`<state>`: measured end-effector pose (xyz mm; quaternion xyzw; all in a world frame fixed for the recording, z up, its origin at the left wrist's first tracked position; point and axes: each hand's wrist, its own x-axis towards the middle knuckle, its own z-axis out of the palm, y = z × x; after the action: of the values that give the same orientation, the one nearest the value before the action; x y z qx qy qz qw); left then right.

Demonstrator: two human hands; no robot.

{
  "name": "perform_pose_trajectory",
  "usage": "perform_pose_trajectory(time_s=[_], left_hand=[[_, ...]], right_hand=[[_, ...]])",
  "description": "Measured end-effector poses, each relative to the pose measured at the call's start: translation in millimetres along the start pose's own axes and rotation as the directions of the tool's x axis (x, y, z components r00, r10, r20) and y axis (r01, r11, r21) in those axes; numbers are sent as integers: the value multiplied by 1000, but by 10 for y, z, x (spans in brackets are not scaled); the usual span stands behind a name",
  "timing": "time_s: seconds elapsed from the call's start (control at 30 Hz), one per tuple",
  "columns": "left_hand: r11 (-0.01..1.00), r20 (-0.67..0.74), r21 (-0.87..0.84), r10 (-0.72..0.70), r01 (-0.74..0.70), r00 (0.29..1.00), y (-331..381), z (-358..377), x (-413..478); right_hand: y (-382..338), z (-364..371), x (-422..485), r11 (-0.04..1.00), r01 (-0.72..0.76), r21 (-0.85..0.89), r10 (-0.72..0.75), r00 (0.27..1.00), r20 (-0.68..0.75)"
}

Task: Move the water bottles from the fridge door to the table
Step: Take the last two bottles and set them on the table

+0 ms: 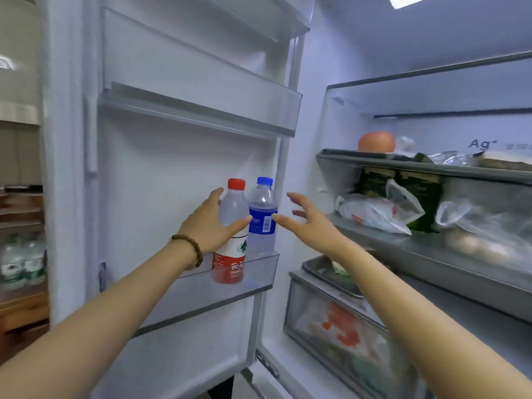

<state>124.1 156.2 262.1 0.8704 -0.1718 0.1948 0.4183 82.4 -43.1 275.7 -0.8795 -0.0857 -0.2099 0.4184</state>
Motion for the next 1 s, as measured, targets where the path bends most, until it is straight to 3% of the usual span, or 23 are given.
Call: perform_pose_trajectory(time_s=[0.17, 0.33, 0.57, 0.7, 1.0], left_hand=[[979, 34, -175, -99, 103, 995, 40, 84, 153], [979, 106, -186, -64, 83, 992, -42, 89, 258], [982, 169, -173, -40, 70, 985, -138, 81, 338], [980, 106, -172, -86, 104, 991, -155, 99, 328], [973, -12, -221, -72, 68, 997, -134, 144, 235]], right_hand=[[153, 140, 479, 960, 5, 279, -11, 1000, 22], [283, 307, 640, 914, 24, 406, -48, 998, 49], [359, 393, 747, 895, 40, 444, -90, 992, 91], [434, 446, 752, 878, 33, 477, -106, 986, 126], [496, 524, 790, 823, 100, 560, -129, 992, 12]])
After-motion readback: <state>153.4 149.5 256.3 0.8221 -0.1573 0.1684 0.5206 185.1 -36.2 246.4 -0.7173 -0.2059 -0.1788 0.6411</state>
